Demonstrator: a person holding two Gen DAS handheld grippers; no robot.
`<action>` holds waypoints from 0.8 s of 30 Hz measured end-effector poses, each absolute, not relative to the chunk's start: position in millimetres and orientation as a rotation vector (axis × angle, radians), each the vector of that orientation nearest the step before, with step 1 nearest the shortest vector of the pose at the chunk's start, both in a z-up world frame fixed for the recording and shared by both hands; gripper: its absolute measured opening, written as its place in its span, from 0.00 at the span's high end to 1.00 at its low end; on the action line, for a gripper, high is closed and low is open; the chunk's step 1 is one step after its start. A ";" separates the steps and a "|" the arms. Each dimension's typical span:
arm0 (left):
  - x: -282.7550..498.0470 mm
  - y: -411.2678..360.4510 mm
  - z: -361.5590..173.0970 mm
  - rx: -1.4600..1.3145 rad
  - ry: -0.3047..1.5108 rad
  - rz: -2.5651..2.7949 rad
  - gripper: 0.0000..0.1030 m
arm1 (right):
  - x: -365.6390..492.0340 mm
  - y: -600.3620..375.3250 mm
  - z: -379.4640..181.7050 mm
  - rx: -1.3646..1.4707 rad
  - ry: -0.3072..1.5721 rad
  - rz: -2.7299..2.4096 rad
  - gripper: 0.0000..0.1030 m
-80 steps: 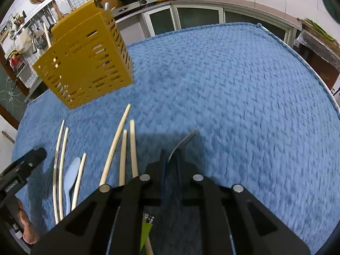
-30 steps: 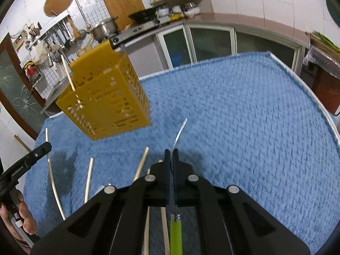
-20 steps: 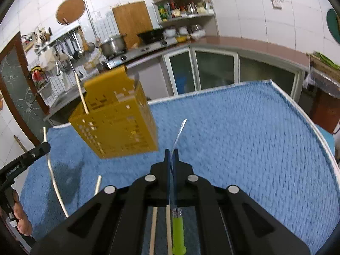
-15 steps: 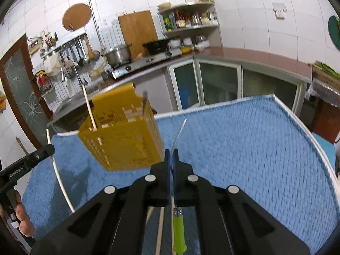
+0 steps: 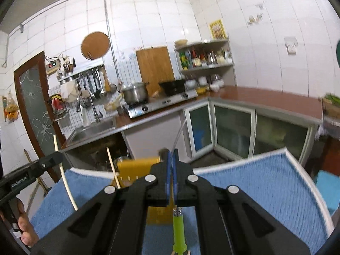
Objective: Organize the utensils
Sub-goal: 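Carry the chopstick with the left tool while the right tool carries the fork to the holder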
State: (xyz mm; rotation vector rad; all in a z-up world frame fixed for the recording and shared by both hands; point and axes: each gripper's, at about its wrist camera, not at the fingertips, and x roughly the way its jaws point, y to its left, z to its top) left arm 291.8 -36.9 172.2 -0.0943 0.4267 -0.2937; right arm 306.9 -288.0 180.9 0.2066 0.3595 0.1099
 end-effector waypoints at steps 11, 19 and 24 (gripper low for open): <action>328.5 -63.0 216.6 -0.031 0.214 -0.162 0.96 | 344.1 -270.6 210.5 0.220 0.177 0.142 0.98; 366.2 -70.0 171.6 -0.048 0.197 -0.117 0.96 | 375.1 -258.2 172.7 0.239 0.155 0.181 0.98; 385.9 -65.9 138.7 -0.061 0.260 -0.124 0.96 | 389.7 -253.4 144.5 0.224 0.189 0.191 0.98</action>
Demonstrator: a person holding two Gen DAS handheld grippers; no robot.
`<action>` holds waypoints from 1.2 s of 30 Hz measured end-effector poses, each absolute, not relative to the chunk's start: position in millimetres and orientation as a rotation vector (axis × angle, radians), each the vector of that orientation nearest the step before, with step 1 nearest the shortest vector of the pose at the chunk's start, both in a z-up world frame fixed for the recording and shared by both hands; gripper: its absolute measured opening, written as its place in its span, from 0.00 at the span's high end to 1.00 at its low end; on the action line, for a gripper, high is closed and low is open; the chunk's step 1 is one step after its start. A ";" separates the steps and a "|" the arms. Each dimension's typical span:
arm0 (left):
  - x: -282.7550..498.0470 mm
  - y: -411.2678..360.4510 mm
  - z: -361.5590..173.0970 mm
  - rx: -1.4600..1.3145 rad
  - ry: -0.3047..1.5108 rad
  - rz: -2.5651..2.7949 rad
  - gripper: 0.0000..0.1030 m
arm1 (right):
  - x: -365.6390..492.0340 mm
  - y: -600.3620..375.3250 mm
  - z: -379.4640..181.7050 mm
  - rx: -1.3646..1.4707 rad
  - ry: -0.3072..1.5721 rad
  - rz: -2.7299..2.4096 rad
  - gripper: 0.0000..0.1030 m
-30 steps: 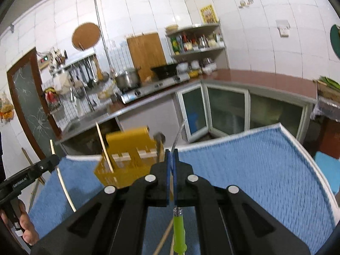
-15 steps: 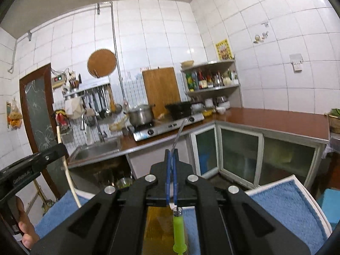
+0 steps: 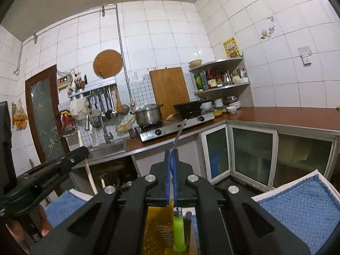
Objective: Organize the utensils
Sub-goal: 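Carry the chopstick with the left tool while the right tool carries the fork to the holder, then open the left tool over the holder while the right tool drops the fork in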
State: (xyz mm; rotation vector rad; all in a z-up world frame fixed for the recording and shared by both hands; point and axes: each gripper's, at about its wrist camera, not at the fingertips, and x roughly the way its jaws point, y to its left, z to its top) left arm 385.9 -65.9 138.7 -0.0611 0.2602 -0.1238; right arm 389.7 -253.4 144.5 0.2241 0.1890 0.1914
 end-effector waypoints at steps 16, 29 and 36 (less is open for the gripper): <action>385.2 -64.7 65.5 0.019 0.382 -0.086 0.94 | 386.8 -240.8 74.8 0.084 0.305 0.153 0.97; 329.8 -32.0 103.3 -0.021 0.386 -0.053 0.36 | 342.4 -263.5 99.9 0.122 0.350 0.178 0.53; 286.7 -19.2 119.0 -0.016 0.394 -0.032 0.05 | 296.4 -269.5 128.4 0.109 0.349 0.155 0.33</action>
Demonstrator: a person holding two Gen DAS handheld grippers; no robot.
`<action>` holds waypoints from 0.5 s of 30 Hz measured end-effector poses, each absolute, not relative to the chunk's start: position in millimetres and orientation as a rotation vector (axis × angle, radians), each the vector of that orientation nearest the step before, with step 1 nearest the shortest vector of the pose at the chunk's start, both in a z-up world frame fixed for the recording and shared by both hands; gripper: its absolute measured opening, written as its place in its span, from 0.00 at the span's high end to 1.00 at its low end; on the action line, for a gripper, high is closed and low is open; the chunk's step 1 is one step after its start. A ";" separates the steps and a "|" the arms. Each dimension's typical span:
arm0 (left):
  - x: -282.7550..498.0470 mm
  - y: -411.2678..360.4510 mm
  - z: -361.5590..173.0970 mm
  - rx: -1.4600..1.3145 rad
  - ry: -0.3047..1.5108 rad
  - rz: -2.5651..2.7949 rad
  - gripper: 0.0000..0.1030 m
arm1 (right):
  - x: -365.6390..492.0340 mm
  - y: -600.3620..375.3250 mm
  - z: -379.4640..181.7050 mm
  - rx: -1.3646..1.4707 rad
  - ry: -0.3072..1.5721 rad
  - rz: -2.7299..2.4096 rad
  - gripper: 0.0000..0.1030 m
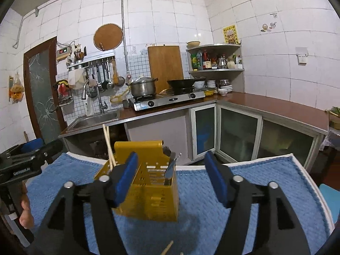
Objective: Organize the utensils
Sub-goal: 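Open the left tool over the holder while the right tool drops the fork in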
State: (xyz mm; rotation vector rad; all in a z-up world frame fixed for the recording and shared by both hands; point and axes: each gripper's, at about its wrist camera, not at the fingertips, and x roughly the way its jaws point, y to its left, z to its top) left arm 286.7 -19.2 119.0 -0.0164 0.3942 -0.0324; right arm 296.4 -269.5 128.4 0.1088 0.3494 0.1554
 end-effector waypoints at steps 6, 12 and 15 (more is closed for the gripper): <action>260.3 -16.2 106.0 -0.024 0.458 -0.042 0.05 | 255.0 -271.4 133.9 0.074 0.368 0.113 0.17; 242.8 -17.6 78.3 -0.014 0.523 -0.022 0.05 | 232.9 -277.8 114.8 0.044 0.444 0.076 0.16; 236.5 -19.6 62.9 -0.008 0.557 -0.006 0.05 | 227.4 -284.0 96.8 0.065 0.495 0.061 0.16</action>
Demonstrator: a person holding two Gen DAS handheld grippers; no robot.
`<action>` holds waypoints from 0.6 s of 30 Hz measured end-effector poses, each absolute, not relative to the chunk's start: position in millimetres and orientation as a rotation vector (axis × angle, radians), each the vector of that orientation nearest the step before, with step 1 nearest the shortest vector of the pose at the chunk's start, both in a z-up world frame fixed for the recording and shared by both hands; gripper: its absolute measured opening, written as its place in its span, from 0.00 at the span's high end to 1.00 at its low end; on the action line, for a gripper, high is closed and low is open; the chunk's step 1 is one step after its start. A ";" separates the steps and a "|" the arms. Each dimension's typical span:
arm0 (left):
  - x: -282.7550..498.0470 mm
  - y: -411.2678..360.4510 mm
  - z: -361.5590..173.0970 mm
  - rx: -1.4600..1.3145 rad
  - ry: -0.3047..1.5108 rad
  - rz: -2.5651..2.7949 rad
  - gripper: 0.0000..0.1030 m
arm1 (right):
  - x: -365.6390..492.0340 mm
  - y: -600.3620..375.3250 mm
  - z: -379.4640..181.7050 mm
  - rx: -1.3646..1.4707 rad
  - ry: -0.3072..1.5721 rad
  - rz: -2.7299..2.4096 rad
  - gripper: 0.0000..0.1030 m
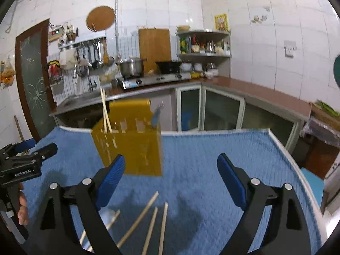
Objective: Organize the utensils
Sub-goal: 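Open the left tool over the holder while the right tool drops the fork in, then grasp a wooden chopstick with the left tool while the right tool grasps another chopstick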
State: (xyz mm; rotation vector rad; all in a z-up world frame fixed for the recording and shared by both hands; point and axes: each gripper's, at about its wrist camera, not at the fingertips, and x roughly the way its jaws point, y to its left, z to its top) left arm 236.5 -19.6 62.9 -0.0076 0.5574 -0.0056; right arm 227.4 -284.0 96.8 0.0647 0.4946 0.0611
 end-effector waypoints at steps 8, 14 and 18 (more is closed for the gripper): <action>233.0 -26.0 30.2 0.018 0.648 -0.027 0.05 | 224.3 -295.8 49.5 0.101 0.617 0.015 0.16; 240.5 -30.8 -0.2 0.032 0.732 -0.036 0.05 | 229.4 -296.4 20.9 0.104 0.689 -0.003 0.16; 247.4 -34.4 -16.2 0.030 0.781 -0.042 0.05 | 236.0 -292.2 5.2 0.094 0.733 -0.006 0.16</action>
